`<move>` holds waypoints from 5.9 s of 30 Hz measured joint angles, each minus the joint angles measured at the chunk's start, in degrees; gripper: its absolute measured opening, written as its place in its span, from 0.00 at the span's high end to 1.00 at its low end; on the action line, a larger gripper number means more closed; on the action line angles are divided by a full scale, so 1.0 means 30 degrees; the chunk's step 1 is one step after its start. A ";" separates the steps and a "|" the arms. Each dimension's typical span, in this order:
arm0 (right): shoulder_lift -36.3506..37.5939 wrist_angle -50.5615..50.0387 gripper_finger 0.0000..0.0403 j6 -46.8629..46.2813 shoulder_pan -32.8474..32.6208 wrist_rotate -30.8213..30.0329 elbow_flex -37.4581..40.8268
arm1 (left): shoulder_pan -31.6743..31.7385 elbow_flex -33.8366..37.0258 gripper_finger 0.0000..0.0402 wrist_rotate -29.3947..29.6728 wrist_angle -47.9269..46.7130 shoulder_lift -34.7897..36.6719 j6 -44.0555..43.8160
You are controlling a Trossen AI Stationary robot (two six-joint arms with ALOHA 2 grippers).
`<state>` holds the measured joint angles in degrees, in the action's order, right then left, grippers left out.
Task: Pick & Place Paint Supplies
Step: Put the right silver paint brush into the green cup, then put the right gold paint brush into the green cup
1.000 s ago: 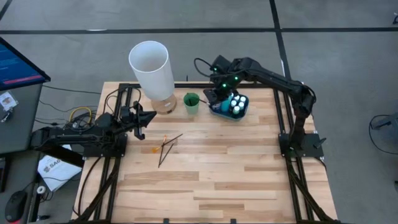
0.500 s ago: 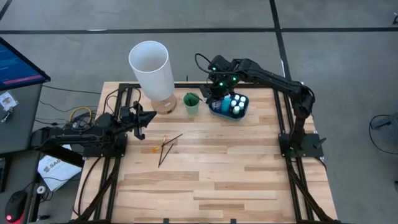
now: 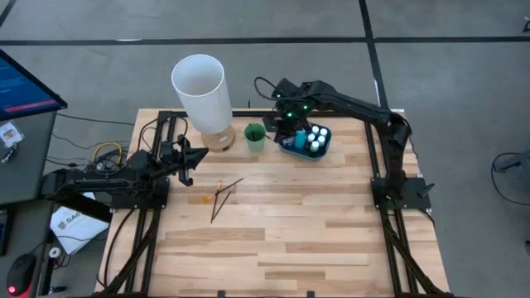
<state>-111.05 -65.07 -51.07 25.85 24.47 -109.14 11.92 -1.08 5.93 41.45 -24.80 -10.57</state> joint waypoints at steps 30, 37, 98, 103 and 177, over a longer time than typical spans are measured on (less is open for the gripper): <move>-0.0873 -0.0439 1.00 0.0691 0.0734 0.0320 -0.0787 | 0.0000 0.0000 0.99 -0.0002 0.0007 -0.0005 -0.0004; -0.0880 0.0017 1.00 0.0670 0.0823 0.0305 -0.0780 | 0.0000 0.0000 0.99 -0.0004 0.0007 -0.0004 -0.0001; -0.2484 -0.1437 0.81 0.5638 -0.0454 0.1955 -0.4632 | 0.0000 0.0000 0.99 0.0002 0.0051 -0.0004 0.0000; -0.2254 -0.0352 0.81 0.9122 -0.2956 0.2061 -0.6445 | 0.0000 0.0000 0.99 -0.0003 0.0063 -0.0003 -0.0005; -1.2503 0.7464 0.68 2.7009 -0.7694 -0.6170 -0.6611 | 0.0000 -0.0007 0.99 -0.0005 0.0066 -0.0002 -0.0002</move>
<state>-148.56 -42.68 29.96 2.76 5.96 -128.98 11.92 -1.10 5.91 41.65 -24.81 -10.58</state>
